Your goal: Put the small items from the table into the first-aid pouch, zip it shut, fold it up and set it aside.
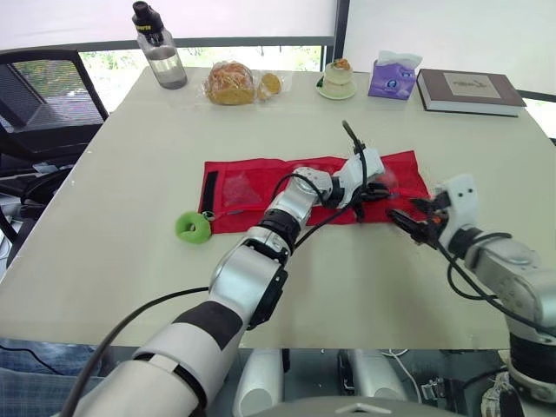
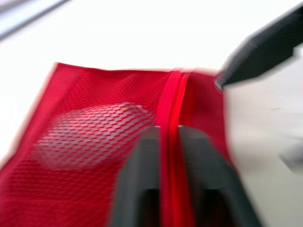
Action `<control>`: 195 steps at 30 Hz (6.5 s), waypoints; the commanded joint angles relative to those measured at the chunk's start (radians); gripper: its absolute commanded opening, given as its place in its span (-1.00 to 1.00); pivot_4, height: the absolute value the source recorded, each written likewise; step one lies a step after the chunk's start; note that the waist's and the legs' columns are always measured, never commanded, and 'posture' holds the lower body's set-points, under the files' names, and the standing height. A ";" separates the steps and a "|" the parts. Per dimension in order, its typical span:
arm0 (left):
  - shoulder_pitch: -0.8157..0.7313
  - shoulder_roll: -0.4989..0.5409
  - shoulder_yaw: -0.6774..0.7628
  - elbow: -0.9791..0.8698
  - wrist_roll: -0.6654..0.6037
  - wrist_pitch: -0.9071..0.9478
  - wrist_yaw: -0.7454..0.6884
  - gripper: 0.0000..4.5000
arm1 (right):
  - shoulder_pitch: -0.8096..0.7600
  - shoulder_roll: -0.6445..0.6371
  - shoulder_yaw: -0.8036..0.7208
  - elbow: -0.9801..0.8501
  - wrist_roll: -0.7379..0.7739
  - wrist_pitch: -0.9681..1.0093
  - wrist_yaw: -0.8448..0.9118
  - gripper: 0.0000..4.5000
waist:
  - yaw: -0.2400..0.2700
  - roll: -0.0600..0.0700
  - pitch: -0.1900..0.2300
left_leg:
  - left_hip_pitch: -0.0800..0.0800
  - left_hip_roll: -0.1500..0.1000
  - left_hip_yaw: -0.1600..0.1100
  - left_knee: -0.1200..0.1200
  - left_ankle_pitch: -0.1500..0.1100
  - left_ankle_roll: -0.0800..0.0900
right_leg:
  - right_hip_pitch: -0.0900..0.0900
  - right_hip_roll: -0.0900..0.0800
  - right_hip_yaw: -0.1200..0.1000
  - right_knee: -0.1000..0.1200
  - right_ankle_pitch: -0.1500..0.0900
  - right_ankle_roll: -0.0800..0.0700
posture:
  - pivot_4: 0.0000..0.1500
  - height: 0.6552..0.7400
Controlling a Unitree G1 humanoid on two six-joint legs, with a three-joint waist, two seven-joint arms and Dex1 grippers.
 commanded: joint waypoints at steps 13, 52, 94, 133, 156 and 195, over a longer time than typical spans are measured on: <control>0.245 0.286 0.031 -0.739 -0.255 0.299 -0.341 1.00 | -0.079 0.008 0.016 0.348 -0.078 -0.241 0.000 0.99 | -0.012 0.001 0.000 | 0.003 0.001 0.002 -0.002 0.000 0.000 | 0.000 0.001 0.003 0.000 0.000 0.000 | 1.00 1.00; 0.530 0.665 0.163 -1.233 -0.502 0.647 -0.089 1.00 | 0.248 -0.287 -0.149 0.107 -0.273 -0.335 0.023 0.99 | 0.006 0.002 0.000 | 0.003 0.001 0.001 0.000 0.000 0.000 | 0.002 0.003 0.005 -0.001 -0.001 0.000 | 1.00 1.00; 0.406 0.470 0.423 -0.766 -0.749 1.529 0.278 1.00 | 0.161 -0.288 -0.078 -0.334 0.475 -0.269 0.204 0.99 | 0.009 0.000 0.000 | 0.003 0.001 -0.001 0.000 0.000 0.000 | 0.003 0.002 0.004 -0.001 0.000 0.000 | 1.00 1.00; 0.393 0.337 0.456 -0.682 -0.787 1.479 0.346 -0.98 | -0.301 0.021 0.699 0.212 -0.051 -0.506 0.353 1.00 | 0.009 -0.001 0.000 | 0.002 0.000 -0.002 0.000 0.000 0.000 | 0.002 0.002 0.003 -0.001 0.000 0.000 | 1.00 1.00; 0.414 0.276 0.413 -0.690 -0.791 1.437 0.375 -1.00 | -0.305 0.082 0.757 0.481 -0.404 -0.670 0.404 0.27 | 0.012 -0.001 0.000 | 0.004 0.000 -0.003 0.001 0.000 0.000 | 0.004 0.001 0.002 0.000 0.000 0.000 | 1.00 1.00; 0.485 0.470 0.303 -0.686 -0.723 1.266 0.233 -1.00 | 0.044 -0.023 0.157 0.157 -0.004 -0.452 0.284 -0.97 | -0.011 -0.001 0.000 | 0.008 0.000 0.001 -0.005 0.000 0.000 | 0.004 0.002 0.005 -0.001 0.000 -0.001 | 1.00 1.00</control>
